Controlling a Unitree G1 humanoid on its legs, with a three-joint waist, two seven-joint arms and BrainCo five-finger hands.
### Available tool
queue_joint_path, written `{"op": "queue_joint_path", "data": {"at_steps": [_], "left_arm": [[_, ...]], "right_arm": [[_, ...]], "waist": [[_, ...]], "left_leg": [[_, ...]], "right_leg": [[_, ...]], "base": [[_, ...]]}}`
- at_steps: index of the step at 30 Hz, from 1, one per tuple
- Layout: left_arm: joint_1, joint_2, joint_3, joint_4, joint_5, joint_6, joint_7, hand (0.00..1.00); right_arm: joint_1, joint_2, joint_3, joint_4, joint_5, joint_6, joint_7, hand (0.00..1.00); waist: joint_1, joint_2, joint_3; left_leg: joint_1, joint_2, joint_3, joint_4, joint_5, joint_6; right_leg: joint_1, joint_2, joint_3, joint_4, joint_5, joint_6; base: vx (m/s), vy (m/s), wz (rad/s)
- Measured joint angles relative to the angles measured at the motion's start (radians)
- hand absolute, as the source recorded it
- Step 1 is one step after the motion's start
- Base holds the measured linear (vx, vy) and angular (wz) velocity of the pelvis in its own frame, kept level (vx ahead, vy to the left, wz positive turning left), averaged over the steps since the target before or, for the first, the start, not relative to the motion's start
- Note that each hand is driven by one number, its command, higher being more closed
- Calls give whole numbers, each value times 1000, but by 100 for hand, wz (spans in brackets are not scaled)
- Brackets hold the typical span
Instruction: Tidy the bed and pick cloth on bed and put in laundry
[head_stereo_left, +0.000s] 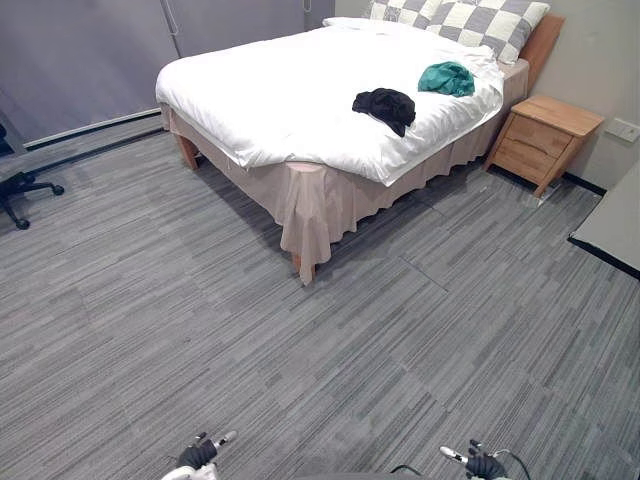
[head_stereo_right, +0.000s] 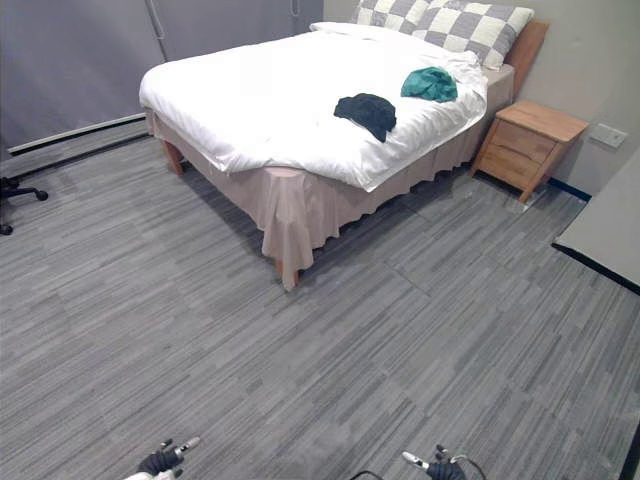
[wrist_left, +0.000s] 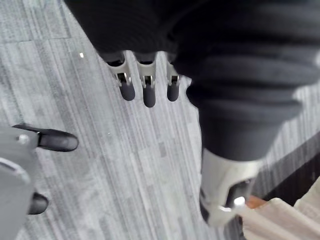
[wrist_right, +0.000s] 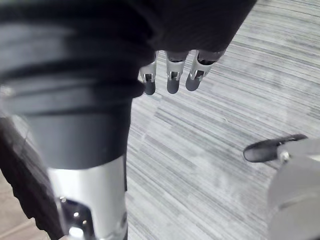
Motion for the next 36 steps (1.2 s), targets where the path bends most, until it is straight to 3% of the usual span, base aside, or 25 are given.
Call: {"op": "queue_joint_path", "data": {"at_steps": [4, 21, 24, 27, 28, 30, 31, 32, 34, 36], "left_arm": [[2, 19, 30, -1, 0, -18, -4, 0], [19, -45, -22, -30, 1, -45, -5, 0], [24, -49, -23, -30, 1, -54, -6, 0], [22, -49, -51, -39, 0, -62, -6, 0], [13, -51, -75, -39, -1, -62, -6, 0], [9, -49, -110, -38, -5, -62, -5, 0], [6, -45, -116, -38, -20, -65, -5, 0], [0, -43, -123, -38, -31, -67, -5, 0], [4, -44, -129, -36, -42, -72, -7, 0], [-7, -49, -129, -36, -42, -78, -12, 0]], "right_arm": [[-2, -27, -7, -4, 0, -23, 11, 0], [-4, -3, 2, -6, -39, -23, 21, 0], [-1, 8, 2, -7, -40, -22, 19, 0], [-5, 41, 13, -20, -39, -19, 19, 0], [-5, 48, 35, -33, -37, -11, 17, 0], [-15, 54, 86, -39, -24, -1, 15, 0], [-28, 68, 105, -39, -9, 7, 14, 0], [-25, 76, 116, -26, 5, 11, 15, 0], [-20, 86, 122, 29, 7, 15, 15, 0], [1, 101, 126, 41, 20, 14, 14, 0]], "waist": [[0, 4, 3], [-7, -6, 6], [-14, -11, 9], [-15, -24, 29], [-15, -44, 45], [-16, -38, 67], [-17, -39, 95], [-28, -42, 111], [-30, -27, 133], [-38, -13, 142]], "left_leg": [[9, 1, -3, -4, -4, -6], [20, 0, 1, -4, -6, -10], [28, -2, 2, -3, -8, -11], [1, -15, 8, 58, -57, -7], [-15, -25, 24, 113, -92, 8], [-48, -28, 49, 157, -126, 18], [-40, -24, 54, 173, -135, 24], [-24, -21, 54, 184, -142, 27], [0, 11, 53, 199, -168, 13], [13, 70, 47, 210, -191, -19]], "right_leg": [[7, 0, -7, 3, -9, 14], [7, -3, -8, 25, -15, 19], [3, -6, -4, 66, -42, 14], [-79, -31, -1, 222, -137, 8], [-119, -58, -5, 316, -190, 47], [-246, -98, -41, 554, -198, 75], [-316, -124, -74, 694, -177, 68], [-344, -138, -92, 759, -198, 56], [-378, -125, -96, 775, -237, 66], [-426, -101, -120, 677, -231, 64]], "base": [[-8, -26, 3], [-15, -12, -1], [-46, -31, -1], [-69, -32, -5], [-47, -27, -21], [-52, -22, -36], [4, -16, -18], [115, -28, -12], [190, -62, -4], [259, -151, 8]]}}
